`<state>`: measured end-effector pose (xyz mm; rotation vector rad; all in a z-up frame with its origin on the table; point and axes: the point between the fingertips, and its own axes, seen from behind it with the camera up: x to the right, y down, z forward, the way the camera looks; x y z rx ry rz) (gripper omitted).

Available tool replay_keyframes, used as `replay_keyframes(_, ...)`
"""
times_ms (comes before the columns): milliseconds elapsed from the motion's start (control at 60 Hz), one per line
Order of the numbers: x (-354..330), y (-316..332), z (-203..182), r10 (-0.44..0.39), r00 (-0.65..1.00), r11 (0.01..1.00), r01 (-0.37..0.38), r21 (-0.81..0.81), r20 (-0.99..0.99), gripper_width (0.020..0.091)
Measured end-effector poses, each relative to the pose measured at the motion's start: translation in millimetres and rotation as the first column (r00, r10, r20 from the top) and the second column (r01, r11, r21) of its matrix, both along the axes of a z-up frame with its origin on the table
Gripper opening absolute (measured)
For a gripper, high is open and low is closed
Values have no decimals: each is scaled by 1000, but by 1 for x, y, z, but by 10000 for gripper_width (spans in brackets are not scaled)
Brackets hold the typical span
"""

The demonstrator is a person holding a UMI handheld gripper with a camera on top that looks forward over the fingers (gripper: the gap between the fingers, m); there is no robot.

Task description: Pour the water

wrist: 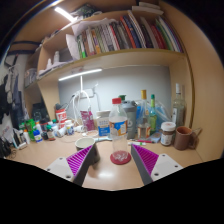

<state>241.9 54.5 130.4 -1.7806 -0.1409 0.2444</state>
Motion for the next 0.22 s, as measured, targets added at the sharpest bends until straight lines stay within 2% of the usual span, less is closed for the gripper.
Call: replay_keyframes(217,-4,-65,33,39,999,998,-39,52,13,831)
